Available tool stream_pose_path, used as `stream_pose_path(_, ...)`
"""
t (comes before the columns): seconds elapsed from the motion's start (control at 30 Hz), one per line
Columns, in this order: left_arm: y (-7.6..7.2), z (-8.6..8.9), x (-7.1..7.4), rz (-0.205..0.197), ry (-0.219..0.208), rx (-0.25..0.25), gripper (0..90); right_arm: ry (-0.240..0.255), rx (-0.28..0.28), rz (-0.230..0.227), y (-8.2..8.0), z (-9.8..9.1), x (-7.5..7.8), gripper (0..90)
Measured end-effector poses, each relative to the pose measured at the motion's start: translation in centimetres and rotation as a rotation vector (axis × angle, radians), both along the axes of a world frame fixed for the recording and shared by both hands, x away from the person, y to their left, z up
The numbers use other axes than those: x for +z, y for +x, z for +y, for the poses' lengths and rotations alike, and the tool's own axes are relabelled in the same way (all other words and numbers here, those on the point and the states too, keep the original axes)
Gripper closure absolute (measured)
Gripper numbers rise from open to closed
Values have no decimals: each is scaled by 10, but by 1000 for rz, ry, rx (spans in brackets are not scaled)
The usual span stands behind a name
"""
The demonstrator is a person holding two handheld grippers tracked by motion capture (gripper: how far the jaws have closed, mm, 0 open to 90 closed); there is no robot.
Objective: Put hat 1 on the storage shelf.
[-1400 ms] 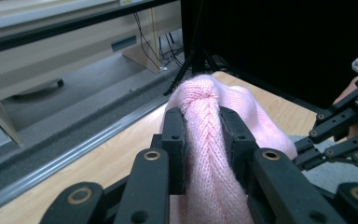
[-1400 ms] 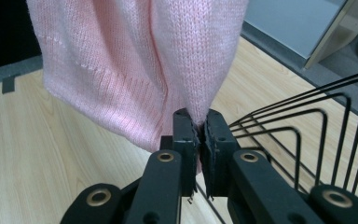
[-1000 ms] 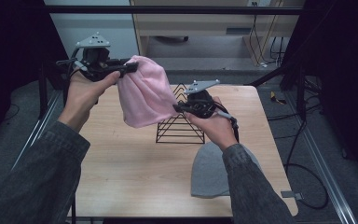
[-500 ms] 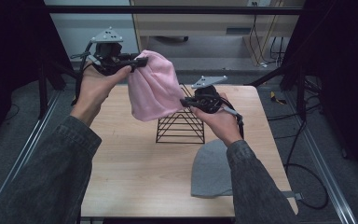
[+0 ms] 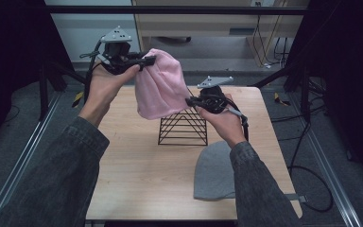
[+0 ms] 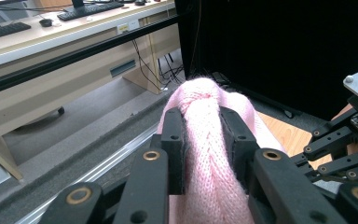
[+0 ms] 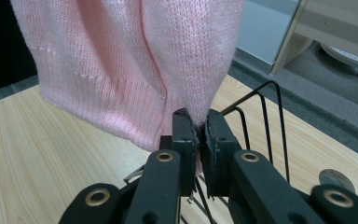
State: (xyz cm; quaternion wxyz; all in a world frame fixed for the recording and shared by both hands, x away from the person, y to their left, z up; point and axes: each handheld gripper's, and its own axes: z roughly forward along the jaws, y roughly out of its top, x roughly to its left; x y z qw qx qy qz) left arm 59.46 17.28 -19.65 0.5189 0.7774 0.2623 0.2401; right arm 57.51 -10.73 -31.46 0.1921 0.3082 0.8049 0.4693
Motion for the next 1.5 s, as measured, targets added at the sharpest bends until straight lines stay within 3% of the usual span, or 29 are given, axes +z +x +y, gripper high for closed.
stream_pose_path(0.43, 13, -16, -11, -12, 5, -20, 734, -26, -23, -11, 2, -10, -8, 846)
stream_pose_path(0.73, 20, -33, -27, 0, 2, -42, 734, -18, -49, -1, 3, -25, -26, 848)
stream_pose_path(1.1, 18, -45, -44, 20, 11, -67, 731, -8, -64, 24, -2, -39, -47, 848)
stream_pose_path(1.5, 14, -54, -61, 43, 27, -90, 724, -39, -81, 50, -4, -46, -65, 848)
